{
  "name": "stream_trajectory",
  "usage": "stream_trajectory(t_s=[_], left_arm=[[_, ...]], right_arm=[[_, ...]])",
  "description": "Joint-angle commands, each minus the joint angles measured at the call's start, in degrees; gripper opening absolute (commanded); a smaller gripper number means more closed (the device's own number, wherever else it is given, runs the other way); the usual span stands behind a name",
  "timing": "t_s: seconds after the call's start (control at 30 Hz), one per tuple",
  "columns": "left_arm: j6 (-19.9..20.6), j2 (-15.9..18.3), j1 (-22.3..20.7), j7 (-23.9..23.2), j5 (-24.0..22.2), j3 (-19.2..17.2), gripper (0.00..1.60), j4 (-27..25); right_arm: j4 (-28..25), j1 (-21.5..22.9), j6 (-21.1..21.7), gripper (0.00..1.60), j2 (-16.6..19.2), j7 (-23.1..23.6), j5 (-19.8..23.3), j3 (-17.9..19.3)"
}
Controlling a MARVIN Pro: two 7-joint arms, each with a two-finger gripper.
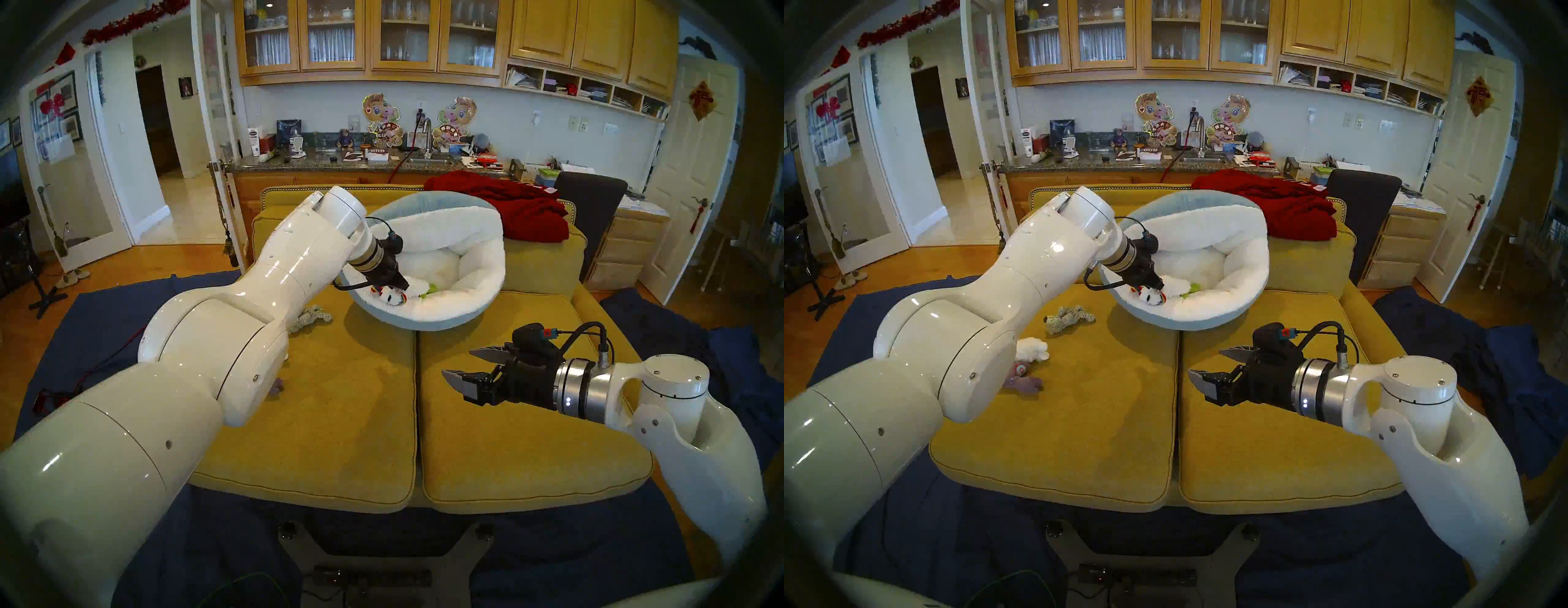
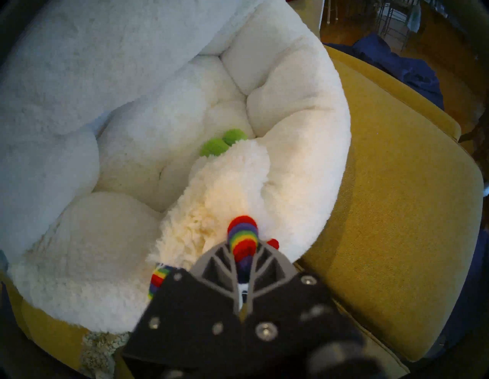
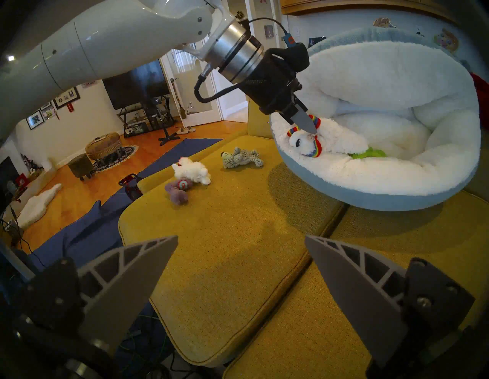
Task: Put toys into dog bed
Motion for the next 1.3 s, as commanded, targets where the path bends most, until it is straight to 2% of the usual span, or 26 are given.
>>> stream_trajectory(t_s=[0.0,0.17,0.2,0.23,0.27,0.3,0.4,0.43,0.5,0.8,0.97,1.0,1.03,1.07,1.1,1.27], left_arm=[[-3.2,-1.0,-3.4,2.7,0.3,-0.6,0.0,0.2],[-8.6,-1.7,-2.7,8.2,0.7,-1.5,0.0,2.1],[-8.7,-1.8,-2.7,8.7,1.0,-1.4,0.0,2.3],[-10.9,-1.9,-2.6,10.4,0.9,-1.8,0.0,3.0],[-10.6,-2.0,-2.5,10.8,1.0,-1.8,0.0,2.8],[-12.4,-1.9,-2.1,12.1,1.6,-1.1,0.0,2.6],[-15.2,-2.5,-2.1,14.2,1.0,-2.3,0.0,3.9],[-15.0,-2.7,-2.0,15.1,0.9,-2.4,0.0,3.7],[-17.8,-3.0,-2.2,16.5,0.5,-3.3,0.0,4.8],[-24.6,-3.9,-2.6,21.4,-1.0,-5.5,0.0,8.2],[-26.8,-4.2,-3.2,21.4,-1.3,-5.7,0.0,10.5],[-27.4,-4.3,-3.3,21.6,-1.2,-5.6,0.53,11.0],[-27.5,-4.3,-3.4,21.4,-1.2,-5.6,0.7,11.5],[-27.8,-4.3,-3.5,21.2,-1.4,-5.7,1.39,12.0],[-28.1,-4.3,-3.5,21.2,-1.3,-5.6,1.6,12.4],[-28.2,-4.1,-4.3,19.9,-2.1,-6.3,1.6,13.4]], right_arm=[[-1.2,1.0,-0.6,1.6,0.0,-0.1,0.0,0.8],[-1.2,1.0,-0.6,1.6,0.0,-0.1,0.0,0.8],[-1.2,1.0,-0.6,1.6,0.0,-0.1,0.0,0.8],[-1.2,1.0,-0.6,1.6,0.0,-0.1,0.0,0.8],[-1.2,1.0,-0.6,1.6,0.0,-0.1,0.0,0.8],[-1.2,1.0,-0.5,1.6,0.0,-0.1,0.0,0.8],[-1.2,1.0,-0.5,1.6,0.0,-0.1,0.0,0.8],[-1.2,1.0,-0.5,1.6,0.0,-0.1,0.0,0.8],[-1.1,1.0,-0.5,1.6,0.0,0.0,0.0,0.8],[-1.1,1.0,-0.5,1.6,0.0,0.0,0.0,0.8],[-1.1,1.0,-0.5,1.6,0.0,0.0,0.0,0.8],[-1.1,1.0,-0.5,1.6,0.0,0.0,0.0,0.8],[-1.1,1.0,-0.5,1.6,0.0,-0.1,0.0,0.8],[-1.1,1.0,-0.5,1.6,0.0,-0.1,0.0,0.8],[-1.1,1.0,-0.5,1.6,0.0,-0.1,0.0,0.8],[-1.1,1.0,-0.5,1.6,0.0,0.0,0.0,0.8]])
